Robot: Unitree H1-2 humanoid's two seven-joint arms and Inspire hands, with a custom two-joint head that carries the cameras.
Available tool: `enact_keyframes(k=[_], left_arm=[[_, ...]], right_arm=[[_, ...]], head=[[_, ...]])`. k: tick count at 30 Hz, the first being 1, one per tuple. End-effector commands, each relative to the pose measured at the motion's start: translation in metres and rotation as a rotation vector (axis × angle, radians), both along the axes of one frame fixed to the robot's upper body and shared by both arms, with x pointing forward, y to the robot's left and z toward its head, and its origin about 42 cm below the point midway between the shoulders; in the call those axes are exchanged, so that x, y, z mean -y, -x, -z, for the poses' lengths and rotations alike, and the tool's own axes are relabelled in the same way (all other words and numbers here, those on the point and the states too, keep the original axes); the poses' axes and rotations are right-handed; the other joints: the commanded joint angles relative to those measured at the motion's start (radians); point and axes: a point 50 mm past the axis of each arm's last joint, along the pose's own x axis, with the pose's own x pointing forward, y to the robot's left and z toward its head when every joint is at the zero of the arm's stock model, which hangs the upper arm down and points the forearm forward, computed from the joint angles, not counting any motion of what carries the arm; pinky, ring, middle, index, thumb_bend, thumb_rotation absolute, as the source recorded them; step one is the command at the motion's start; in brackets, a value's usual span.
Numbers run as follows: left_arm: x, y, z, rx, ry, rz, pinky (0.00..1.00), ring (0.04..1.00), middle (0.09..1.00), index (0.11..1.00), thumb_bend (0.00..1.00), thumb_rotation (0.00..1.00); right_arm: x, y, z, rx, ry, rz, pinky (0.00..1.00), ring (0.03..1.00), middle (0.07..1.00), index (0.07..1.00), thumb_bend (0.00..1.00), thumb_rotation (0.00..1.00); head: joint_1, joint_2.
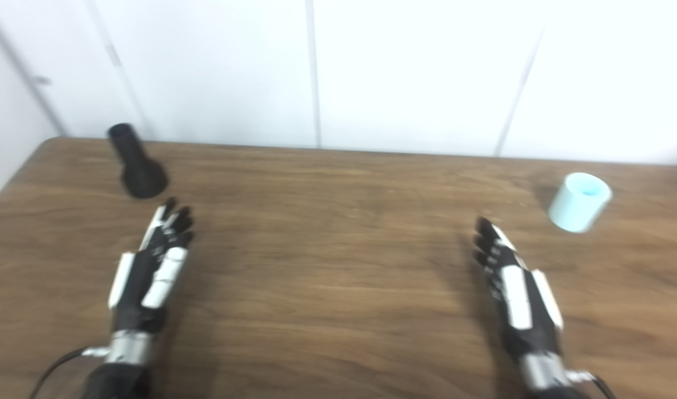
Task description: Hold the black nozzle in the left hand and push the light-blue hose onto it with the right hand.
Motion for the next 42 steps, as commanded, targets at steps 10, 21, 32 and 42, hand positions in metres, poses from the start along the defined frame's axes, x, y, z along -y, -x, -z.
enact_keyframes(k=[10, 21, 32, 42], left_arm=[[0.031, 0.014, 0.027, -0.087, 0.028, -0.013, 0.93, 0.936, 0.926, 0.935, 0.44, 0.73], [0.040, 0.012, 0.040, -0.083, 0.049, 0.004, 0.94, 0.948, 0.934, 0.939, 0.46, 0.75], [0.038, 0.014, 0.050, -0.076, 0.050, 0.007, 0.94, 0.957, 0.942, 0.947, 0.48, 0.77], [0.031, 0.014, 0.024, -0.038, 0.027, -0.013, 0.92, 0.949, 0.939, 0.948, 0.57, 0.67]], right_arm=[[0.023, -0.002, 0.004, 0.080, 0.017, -0.005, 0.90, 0.939, 0.945, 0.925, 0.53, 1.00], [0.032, -0.002, 0.013, 0.071, -0.015, -0.042, 0.93, 0.961, 0.963, 0.942, 0.51, 1.00], [0.034, -0.005, 0.021, 0.076, -0.001, -0.053, 0.94, 0.959, 0.959, 0.944, 0.45, 1.00], [0.032, -0.003, 0.015, 0.076, -0.002, -0.041, 0.91, 0.948, 0.949, 0.934, 0.49, 1.00]], head=[[0.099, -0.057], [0.146, -0.128], [0.118, -0.164], [0.097, -0.147]])
